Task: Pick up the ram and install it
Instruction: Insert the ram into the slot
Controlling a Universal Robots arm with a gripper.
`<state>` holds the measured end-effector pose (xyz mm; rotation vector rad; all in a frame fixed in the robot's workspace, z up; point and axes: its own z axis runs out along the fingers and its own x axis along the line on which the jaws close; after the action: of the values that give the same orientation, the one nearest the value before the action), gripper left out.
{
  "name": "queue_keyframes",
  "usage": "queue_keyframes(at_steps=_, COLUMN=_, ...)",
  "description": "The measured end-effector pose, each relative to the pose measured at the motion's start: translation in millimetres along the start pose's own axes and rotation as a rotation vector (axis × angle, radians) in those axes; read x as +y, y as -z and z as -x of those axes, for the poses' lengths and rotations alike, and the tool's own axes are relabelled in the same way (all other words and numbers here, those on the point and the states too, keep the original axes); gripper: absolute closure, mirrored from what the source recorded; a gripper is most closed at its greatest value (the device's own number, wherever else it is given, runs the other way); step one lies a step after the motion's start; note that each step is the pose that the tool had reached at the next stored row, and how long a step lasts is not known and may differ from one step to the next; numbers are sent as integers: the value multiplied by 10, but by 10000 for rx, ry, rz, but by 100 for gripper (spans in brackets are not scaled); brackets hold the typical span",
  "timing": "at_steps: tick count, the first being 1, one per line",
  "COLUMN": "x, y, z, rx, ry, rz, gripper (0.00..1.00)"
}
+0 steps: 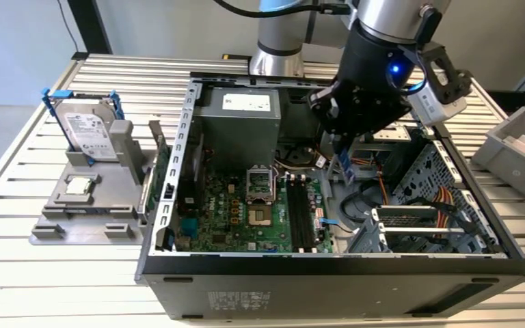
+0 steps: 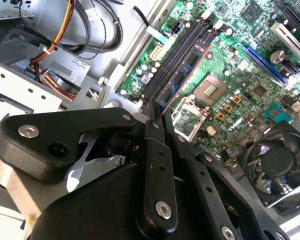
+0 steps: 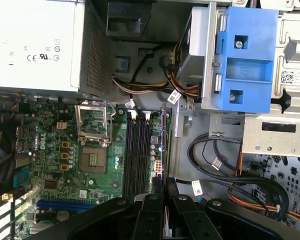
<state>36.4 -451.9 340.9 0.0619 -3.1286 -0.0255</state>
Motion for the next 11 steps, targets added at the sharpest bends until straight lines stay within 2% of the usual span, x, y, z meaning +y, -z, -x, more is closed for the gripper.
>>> queue_keyframes(at_steps=11, x=2, y=-75, z=1, rx=1, ry=-42, rz=-33, gripper=100)
